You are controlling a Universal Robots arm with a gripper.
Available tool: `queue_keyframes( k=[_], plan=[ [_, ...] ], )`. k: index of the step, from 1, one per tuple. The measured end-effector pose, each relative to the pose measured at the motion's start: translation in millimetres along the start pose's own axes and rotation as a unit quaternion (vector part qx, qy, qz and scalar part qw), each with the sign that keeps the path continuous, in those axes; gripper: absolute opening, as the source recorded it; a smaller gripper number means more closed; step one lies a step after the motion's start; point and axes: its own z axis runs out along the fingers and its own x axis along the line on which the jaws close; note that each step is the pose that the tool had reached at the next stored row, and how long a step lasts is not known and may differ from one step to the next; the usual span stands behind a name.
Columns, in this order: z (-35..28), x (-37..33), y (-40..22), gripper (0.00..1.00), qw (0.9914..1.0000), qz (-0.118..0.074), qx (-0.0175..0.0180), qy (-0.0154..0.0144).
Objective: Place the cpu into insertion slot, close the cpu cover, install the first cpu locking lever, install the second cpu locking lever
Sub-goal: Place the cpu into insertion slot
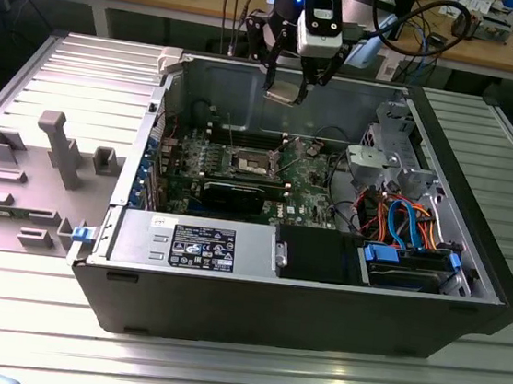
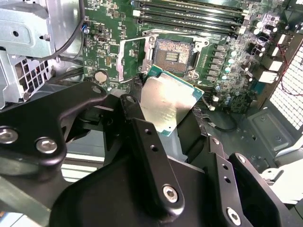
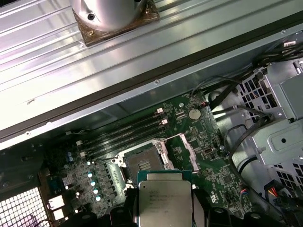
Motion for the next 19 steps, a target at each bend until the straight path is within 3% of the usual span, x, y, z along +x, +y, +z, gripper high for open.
queue_keyframes(
  k=[6,12,17,19],
  plan=[
    [0.0,0.0,0.0,0.55,1.00000,0.002,0.0000,-0.0002],
    [0.2,0.0,0.0,0.55,0.99945,0.033,-0.0005,-0.0028],
    [0.6,-0.3,-0.8,0.55,0.99938,0.035,-0.0004,-0.0029],
    [1.5,-0.4,-0.9,0.55,0.99896,0.045,-0.0006,-0.0037]
  ],
)
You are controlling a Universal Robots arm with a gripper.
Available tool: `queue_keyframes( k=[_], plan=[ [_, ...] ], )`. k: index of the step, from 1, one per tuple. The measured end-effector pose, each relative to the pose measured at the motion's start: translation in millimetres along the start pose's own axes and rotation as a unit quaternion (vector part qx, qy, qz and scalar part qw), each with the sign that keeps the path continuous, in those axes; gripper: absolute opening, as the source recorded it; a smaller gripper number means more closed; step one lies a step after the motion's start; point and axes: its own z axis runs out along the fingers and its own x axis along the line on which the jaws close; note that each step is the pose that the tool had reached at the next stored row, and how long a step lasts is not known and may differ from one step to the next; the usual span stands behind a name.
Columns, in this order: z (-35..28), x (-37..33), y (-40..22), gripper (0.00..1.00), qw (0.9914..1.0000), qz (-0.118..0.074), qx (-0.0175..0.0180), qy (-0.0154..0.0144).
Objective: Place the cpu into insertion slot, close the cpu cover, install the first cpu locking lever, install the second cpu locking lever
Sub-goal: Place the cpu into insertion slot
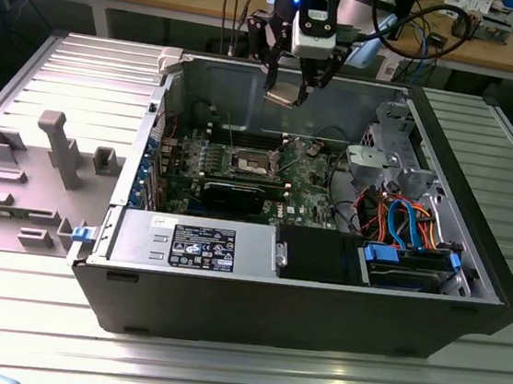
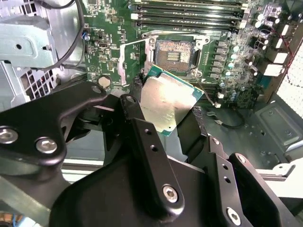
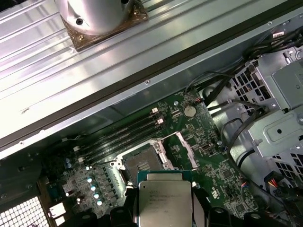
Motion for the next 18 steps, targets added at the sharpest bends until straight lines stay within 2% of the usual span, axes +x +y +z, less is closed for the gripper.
queue_keyframes(
  k=[3,5,7,8,11,13,16,18],
  plan=[
    [2.3,0.0,-0.2,0.55,0.99953,0.030,-0.0006,-0.0025],
    [3.3,0.0,-0.3,0.55,0.99912,0.042,-0.0007,-0.0032],
    [3.9,0.0,-0.6,0.55,0.99904,0.044,-0.0005,-0.0028],
    [4.6,-0.1,-0.7,0.55,0.99898,0.045,0.0008,-0.0010],
    [6.7,-0.2,-0.8,0.55,0.99872,0.050,0.0034,-0.0024],
    [9.9,-0.3,-1.1,0.55,0.99778,0.066,0.0089,-0.0070],
    [13.1,-0.3,-1.4,0.55,0.99708,0.075,0.0096,-0.0081],
    [13.3,-0.3,-1.4,0.55,0.99692,0.077,0.0097,-0.0082]
  ],
)
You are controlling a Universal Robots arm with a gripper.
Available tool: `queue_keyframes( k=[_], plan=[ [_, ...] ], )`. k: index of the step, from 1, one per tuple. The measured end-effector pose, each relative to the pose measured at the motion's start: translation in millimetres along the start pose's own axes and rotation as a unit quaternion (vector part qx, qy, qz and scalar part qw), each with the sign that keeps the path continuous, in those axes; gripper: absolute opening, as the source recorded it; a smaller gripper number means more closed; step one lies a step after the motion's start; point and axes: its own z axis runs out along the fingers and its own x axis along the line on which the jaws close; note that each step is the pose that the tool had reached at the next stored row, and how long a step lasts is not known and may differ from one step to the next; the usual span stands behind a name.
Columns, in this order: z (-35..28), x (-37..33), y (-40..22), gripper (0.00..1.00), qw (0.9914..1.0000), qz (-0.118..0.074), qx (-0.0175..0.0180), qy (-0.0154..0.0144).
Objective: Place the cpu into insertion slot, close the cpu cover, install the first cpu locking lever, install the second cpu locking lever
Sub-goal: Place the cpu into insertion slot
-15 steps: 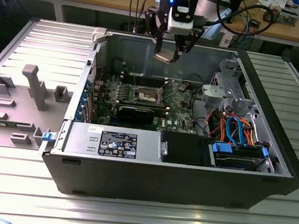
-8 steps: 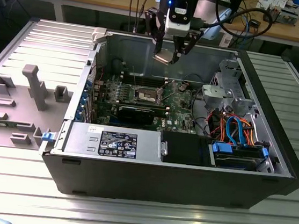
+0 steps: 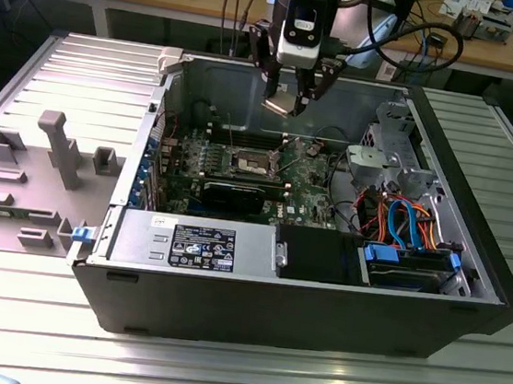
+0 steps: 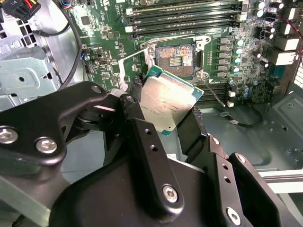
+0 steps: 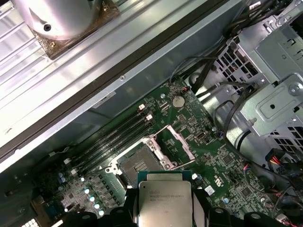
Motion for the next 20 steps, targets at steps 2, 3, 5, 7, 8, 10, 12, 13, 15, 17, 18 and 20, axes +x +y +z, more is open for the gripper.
queue_keyframes(
  k=[2,3,5,7,8,10,12,13,15,17,18,20],
  plan=[
    [0.1,0.0,0.1,0.55,1.00000,0.000,-0.0001,0.0000],
    [0.1,0.0,0.0,0.55,1.00000,0.000,-0.0001,0.0000],
    [0.1,0.0,0.0,0.55,1.00000,0.000,-0.0001,0.0000],
    [0.1,0.0,0.0,0.55,1.00000,0.000,-0.0001,0.0000],
    [0.1,0.0,0.0,0.55,1.00000,0.000,-0.0001,0.0000],
    [0.1,0.0,0.0,0.55,1.00000,0.000,-0.0001,0.0000],
    [0.1,0.0,0.0,0.55,1.00000,0.000,-0.0001,0.0000],
    [0.1,0.0,0.0,0.55,1.00000,0.001,-0.0001,0.0000],
    [0.3,0.0,0.0,0.55,0.99998,0.007,-0.0002,-0.0004],
    [0.8,0.0,0.0,0.55,0.99984,0.018,-0.0003,-0.0011],
    [1.3,0.0,0.0,0.55,0.99967,0.026,-0.0003,-0.0017],
    [1.8,0.0,-0.1,0.55,0.99946,0.033,-0.0001,-0.0024]
  ],
)
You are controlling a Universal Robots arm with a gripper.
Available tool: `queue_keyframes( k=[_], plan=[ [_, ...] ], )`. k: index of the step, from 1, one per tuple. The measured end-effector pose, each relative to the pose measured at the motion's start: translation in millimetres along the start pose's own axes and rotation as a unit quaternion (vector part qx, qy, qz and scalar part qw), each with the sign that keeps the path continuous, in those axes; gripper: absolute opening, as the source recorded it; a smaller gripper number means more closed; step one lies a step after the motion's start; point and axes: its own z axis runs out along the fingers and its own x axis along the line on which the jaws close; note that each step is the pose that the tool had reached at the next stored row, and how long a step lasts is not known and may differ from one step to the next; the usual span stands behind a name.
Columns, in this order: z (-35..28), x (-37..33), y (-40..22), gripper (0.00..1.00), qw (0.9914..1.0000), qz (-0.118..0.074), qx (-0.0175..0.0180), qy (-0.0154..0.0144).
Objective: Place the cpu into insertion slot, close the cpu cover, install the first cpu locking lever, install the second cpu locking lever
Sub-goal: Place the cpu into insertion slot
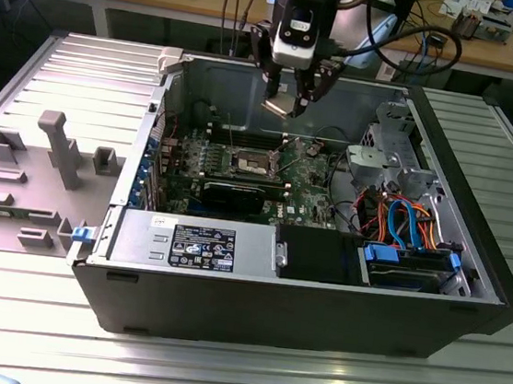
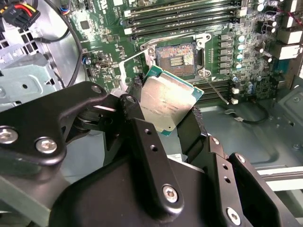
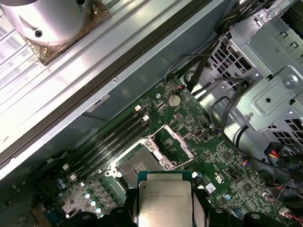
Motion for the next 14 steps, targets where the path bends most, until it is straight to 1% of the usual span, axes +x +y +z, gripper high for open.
queue_keyframes(
  k=[3,6,9,11,14],
  plan=[
    [1.8,0.0,-0.1,0.55,0.99985,0.017,0.0008,-0.0012],
    [4.3,0.0,-0.3,0.55,0.99953,0.031,0.0028,-0.0003],
    [7.0,-0.2,-0.4,0.55,0.99907,0.043,0.0027,-0.0011],
    [9.2,-0.1,-0.5,0.55,0.99842,0.056,0.0027,-0.0020],
    [11.2,-0.2,-0.7,0.55,0.99757,0.070,0.0026,-0.0029]
  ],
)
